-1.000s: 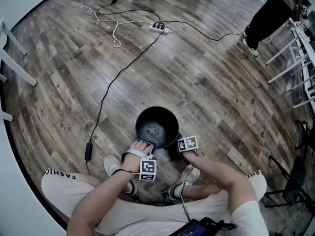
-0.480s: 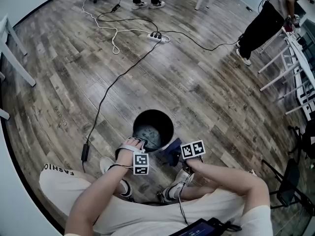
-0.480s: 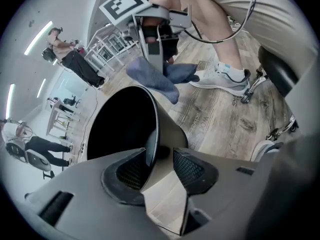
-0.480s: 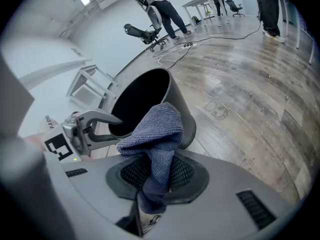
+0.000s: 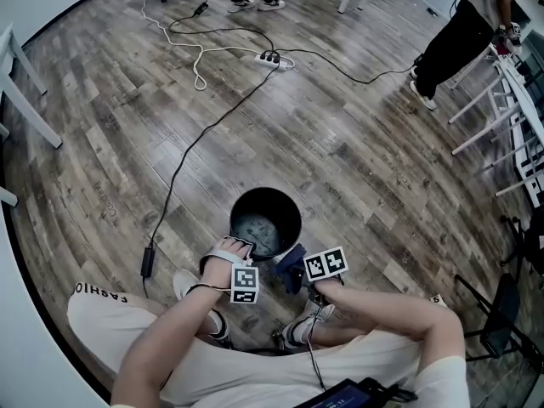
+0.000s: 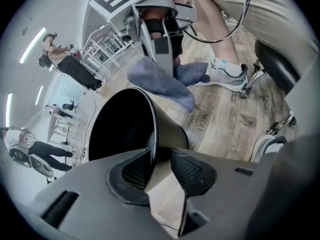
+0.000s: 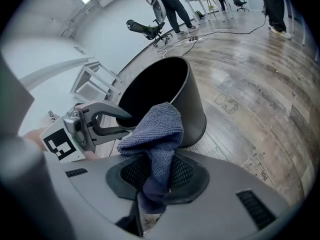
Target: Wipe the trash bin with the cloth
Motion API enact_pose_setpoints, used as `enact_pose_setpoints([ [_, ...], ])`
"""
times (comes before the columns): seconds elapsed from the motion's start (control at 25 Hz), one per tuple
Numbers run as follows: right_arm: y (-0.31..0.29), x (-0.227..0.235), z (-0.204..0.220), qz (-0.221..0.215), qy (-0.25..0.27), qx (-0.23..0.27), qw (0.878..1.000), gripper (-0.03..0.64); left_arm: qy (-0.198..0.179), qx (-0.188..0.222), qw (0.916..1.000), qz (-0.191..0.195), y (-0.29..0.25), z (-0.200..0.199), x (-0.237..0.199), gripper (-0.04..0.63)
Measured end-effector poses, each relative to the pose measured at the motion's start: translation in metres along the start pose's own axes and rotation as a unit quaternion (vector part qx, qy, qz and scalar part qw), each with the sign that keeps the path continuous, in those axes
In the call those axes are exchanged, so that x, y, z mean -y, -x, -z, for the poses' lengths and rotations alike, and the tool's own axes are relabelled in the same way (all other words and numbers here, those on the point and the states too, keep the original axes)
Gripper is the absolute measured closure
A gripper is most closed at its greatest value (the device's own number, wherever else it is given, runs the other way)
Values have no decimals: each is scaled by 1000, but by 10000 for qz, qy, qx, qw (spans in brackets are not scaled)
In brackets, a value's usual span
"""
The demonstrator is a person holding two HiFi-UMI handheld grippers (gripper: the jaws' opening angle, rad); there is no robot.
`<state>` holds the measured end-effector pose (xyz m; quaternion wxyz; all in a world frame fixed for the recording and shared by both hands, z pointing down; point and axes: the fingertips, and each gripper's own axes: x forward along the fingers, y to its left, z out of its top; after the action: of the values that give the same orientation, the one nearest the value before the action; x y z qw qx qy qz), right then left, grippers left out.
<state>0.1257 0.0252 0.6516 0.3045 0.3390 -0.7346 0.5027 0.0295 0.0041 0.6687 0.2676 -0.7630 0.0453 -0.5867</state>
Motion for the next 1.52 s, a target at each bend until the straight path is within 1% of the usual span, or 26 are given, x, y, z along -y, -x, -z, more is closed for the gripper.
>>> enact_pose_setpoints([
  [0.2, -20, 12, -12, -3, 25, -6, 10000, 538, -193, 255, 9995, -71, 4, -17, 3, 479],
  [0.4, -46, 39, -4, 47, 31, -132, 9999, 538, -229, 337, 9992, 11, 4, -25, 5, 493],
  [0.56, -72, 70, 2, 198, 83, -201, 9996, 538, -221, 389, 9990, 18, 3, -30, 4, 497],
  [0.72, -98, 102, 6, 330, -94, -59, 9994, 538, -239, 454, 9987, -22, 3, -32, 3, 496],
  [0.88, -124, 127, 16, 405, -189, -83, 9990, 538, -263, 444, 9987, -24, 3, -33, 2, 497],
  [1.08, -150, 158, 20, 677, -97, -44, 9976, 538, -260, 443, 9987, 13, 1, -35, 1, 497],
  [1.24, -153, 164, 17, 848, -143, 75, 9963, 538, -259, 422, 9988, 21, 0, -34, -1, 497],
  [1.36, -148, 158, 17, 839, -80, -118, 9964, 538, -220, 428, 9988, 23, 0, -34, 1, 497],
  [1.52, -120, 144, 11, 780, -154, -217, 9966, 538, -211, 373, 9991, -27, -1, -34, 2, 495],
])
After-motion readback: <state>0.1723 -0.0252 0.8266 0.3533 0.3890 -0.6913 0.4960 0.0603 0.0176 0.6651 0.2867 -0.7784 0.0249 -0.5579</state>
